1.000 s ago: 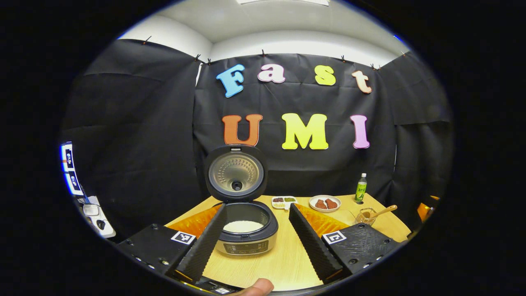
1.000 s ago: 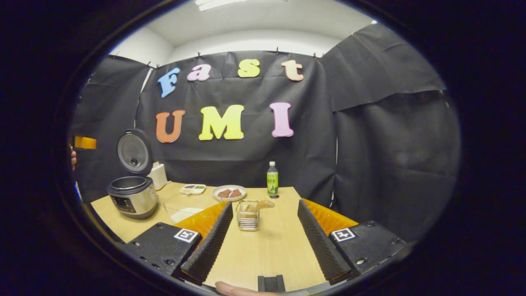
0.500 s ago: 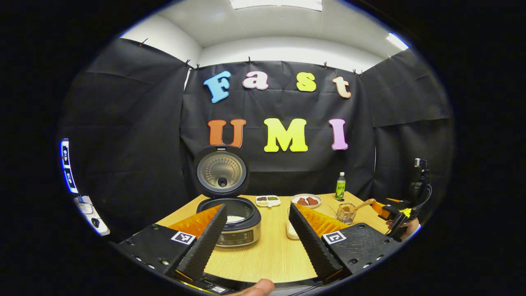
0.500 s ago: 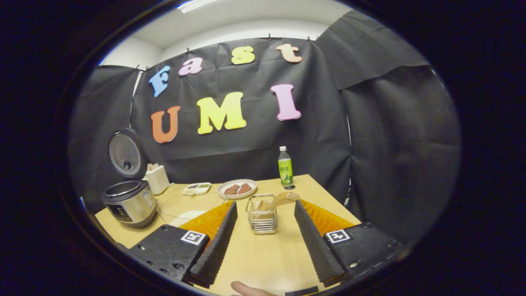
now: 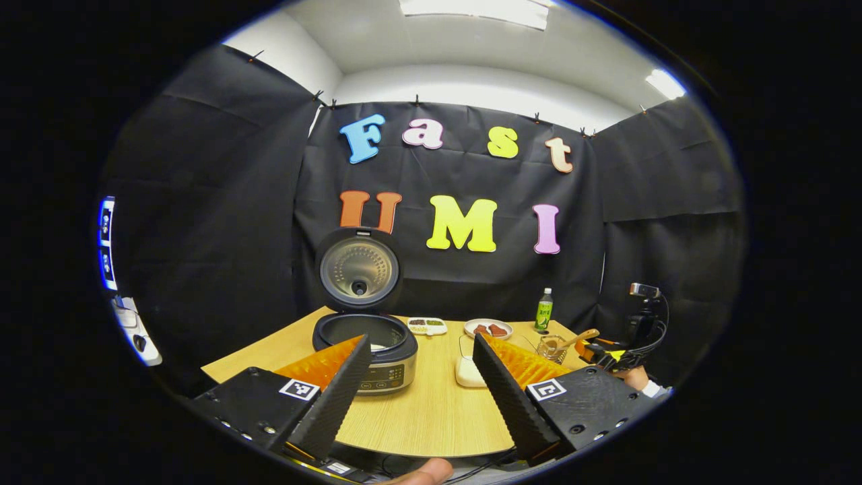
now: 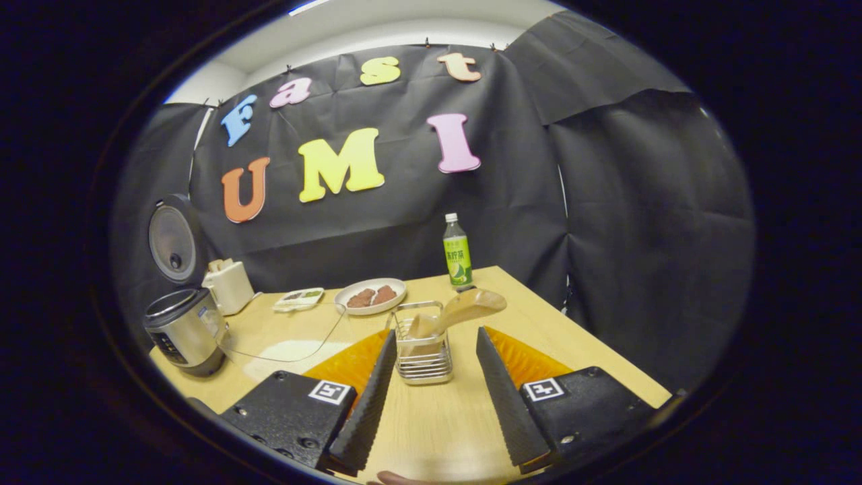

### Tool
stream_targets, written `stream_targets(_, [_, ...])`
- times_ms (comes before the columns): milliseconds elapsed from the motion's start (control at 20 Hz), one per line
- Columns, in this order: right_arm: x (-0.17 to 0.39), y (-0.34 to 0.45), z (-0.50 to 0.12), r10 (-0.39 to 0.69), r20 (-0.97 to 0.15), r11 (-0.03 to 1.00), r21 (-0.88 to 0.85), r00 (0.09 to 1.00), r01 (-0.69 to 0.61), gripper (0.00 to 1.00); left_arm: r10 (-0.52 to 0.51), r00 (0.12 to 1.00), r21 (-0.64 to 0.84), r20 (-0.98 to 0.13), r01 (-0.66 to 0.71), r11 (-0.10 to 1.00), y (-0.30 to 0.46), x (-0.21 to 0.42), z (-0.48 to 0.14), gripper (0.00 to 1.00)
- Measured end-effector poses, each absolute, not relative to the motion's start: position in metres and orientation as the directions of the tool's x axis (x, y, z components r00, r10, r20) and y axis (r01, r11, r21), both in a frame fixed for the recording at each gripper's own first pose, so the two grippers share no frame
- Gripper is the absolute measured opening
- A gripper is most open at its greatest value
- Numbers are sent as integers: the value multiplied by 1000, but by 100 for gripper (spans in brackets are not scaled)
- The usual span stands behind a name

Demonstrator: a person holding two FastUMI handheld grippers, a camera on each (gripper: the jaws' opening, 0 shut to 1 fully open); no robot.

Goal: Close the left gripper, press the button to open the rice cooker; take a wooden spoon from the chopstick holder with the right hand, scoop a spoonful of rice and pour it into the rice cooker, then put the wooden spoon back into the chopstick holder.

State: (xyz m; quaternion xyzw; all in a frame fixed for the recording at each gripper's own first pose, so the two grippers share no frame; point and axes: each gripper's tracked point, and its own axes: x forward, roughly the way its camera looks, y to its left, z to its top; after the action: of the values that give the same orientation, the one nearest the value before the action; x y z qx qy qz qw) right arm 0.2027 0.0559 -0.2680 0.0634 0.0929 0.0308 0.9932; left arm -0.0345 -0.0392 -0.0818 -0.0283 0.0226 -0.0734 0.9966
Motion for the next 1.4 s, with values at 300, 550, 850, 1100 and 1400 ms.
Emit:
stream_targets(300, [244,56,-279,44,-232,987,163,972,-6,74,-156,984,-66,-86,150,986,-29,-33,-96,94])
stream_targets(550, [263,73,-270,23,-214,998,67,977,-9,33,-138,986,-65,-91,132,989,-19,-35,-99,94])
stream_targets(850, [291,94,-255,57,-199,998,51,978,-47,19,-144,988,-5,-65,144,990,-22,-44,-93,94])
stream_targets(1100, [294,105,-238,130,-171,990,-39,977,-139,17,-145,987,4,-66,145,989,-22,-46,-94,94])
stream_targets(1400, [270,108,-162,174,-37,983,-56,984,-176,10,-137,988,1,-70,138,990,-16,-51,-98,94])
